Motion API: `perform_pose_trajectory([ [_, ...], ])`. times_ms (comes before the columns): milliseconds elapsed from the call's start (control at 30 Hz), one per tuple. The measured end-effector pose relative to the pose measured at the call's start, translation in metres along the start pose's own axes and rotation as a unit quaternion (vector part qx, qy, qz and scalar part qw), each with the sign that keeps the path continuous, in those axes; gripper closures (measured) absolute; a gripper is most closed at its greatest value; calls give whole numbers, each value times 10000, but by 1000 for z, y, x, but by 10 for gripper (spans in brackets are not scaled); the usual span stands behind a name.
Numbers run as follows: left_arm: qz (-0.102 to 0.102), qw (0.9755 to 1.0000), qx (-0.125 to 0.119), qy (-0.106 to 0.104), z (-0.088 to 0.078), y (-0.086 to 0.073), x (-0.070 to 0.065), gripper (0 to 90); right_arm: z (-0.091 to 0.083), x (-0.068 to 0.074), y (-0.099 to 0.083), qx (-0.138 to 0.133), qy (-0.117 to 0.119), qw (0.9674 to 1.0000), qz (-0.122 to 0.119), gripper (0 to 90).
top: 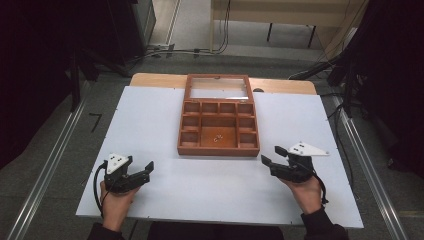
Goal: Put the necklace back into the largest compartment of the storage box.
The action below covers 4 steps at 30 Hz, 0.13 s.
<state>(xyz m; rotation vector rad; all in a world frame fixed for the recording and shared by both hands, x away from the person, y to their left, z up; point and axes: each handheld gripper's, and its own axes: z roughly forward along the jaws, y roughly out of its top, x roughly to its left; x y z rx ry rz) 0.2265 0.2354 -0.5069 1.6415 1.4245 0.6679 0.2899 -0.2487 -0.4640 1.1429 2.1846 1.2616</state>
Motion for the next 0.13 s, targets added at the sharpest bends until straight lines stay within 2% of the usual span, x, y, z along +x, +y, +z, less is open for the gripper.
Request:
perform_pose_trajectory([
  [133, 1, 9999, -74, -80, -1, 4, -3, 199, -16, -16, -18, 6, -223, 9997, 124, 314],
])
